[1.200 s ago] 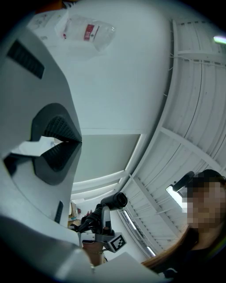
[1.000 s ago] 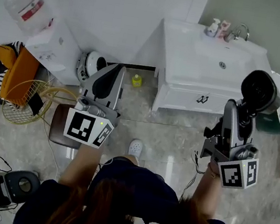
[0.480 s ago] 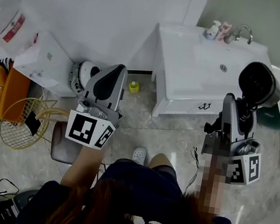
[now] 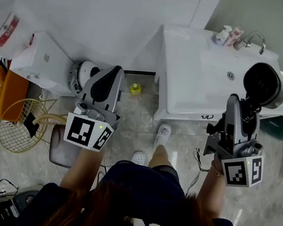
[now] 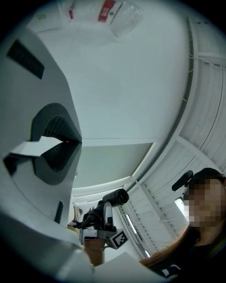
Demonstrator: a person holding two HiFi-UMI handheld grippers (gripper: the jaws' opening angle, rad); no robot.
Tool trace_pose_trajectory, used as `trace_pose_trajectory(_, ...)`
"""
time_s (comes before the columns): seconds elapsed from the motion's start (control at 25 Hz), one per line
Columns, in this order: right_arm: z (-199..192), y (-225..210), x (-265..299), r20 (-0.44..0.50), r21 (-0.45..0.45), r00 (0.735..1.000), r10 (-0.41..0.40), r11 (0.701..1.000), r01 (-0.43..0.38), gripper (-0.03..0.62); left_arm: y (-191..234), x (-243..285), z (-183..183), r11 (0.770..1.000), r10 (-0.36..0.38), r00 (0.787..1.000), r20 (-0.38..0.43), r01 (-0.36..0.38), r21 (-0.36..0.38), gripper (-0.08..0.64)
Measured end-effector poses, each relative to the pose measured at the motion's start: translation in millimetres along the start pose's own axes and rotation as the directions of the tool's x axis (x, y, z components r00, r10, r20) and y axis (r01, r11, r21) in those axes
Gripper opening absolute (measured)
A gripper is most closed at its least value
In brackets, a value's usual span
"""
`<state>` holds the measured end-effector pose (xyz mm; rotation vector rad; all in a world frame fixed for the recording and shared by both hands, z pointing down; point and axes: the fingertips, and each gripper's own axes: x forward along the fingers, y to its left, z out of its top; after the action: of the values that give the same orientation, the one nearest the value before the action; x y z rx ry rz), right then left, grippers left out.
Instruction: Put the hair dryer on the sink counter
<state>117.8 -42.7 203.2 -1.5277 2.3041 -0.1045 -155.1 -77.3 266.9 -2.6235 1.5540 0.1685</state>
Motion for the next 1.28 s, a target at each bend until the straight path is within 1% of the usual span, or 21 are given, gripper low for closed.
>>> trace_pose_trajectory(0.16,3.5,-33.4,52.2,-0.01,-0.021,0.999,0.045,0.999,-0.045,0.29,13.4,51.0,0.9,0.999,0.045,0.999,0.006,-0.045,0.016,0.018)
trace_pose_trajectory(0.36,7.0,-84.6,118.6,-0.023,-0.013,0.994,0.107,0.994,-0.107,0.29,27.7,122.1,0.0,0.993,0.116,0.993,0.023,-0.116,0.029,0.018)
trace_pose_trajectory(0.48,4.7,-117.9,154.1,-0.04,0.004,0.99,0.136,0.991,-0.136,0.29,31.3,163.2,-5.5,0.989,0.144,0.989,0.021,-0.145,0.035,0.018)
trace_pose_trajectory(0.64,-10.7,-153.4,195.1,-0.087,0.036,0.984,0.155,0.988,-0.153,0.29,34.1,200.2,-15.9,0.984,0.175,0.985,0.006,-0.175,0.034,0.018)
trace_pose_trajectory(0.84,-53.4,-181.2,221.6,-0.181,0.084,0.974,0.136,0.989,-0.123,0.29,37.7,230.2,-40.4,0.985,0.17,0.985,-0.04,-0.169,0.016,0.018)
trace_pose_trajectory(1.04,-106.3,-201.9,234.4,-0.297,0.094,0.95,0.092,0.993,-0.067,0.29,44.0,255.8,-66.3,0.992,0.127,0.989,-0.076,-0.128,-0.009,0.018)
trace_pose_trajectory(1.16,-145.0,-212.9,242.2,-0.382,0.085,0.922,0.058,0.996,-0.027,0.29,52.0,271.7,-82.9,0.994,0.098,0.99,-0.103,-0.102,-0.027,0.018)
trace_pose_trajectory(1.28,-191.8,-223.5,244.7,-0.477,0.073,0.879,0.022,0.997,0.015,0.291,61.3,282.9,-99.3,0.996,0.075,0.989,-0.128,-0.081,-0.042,0.018)
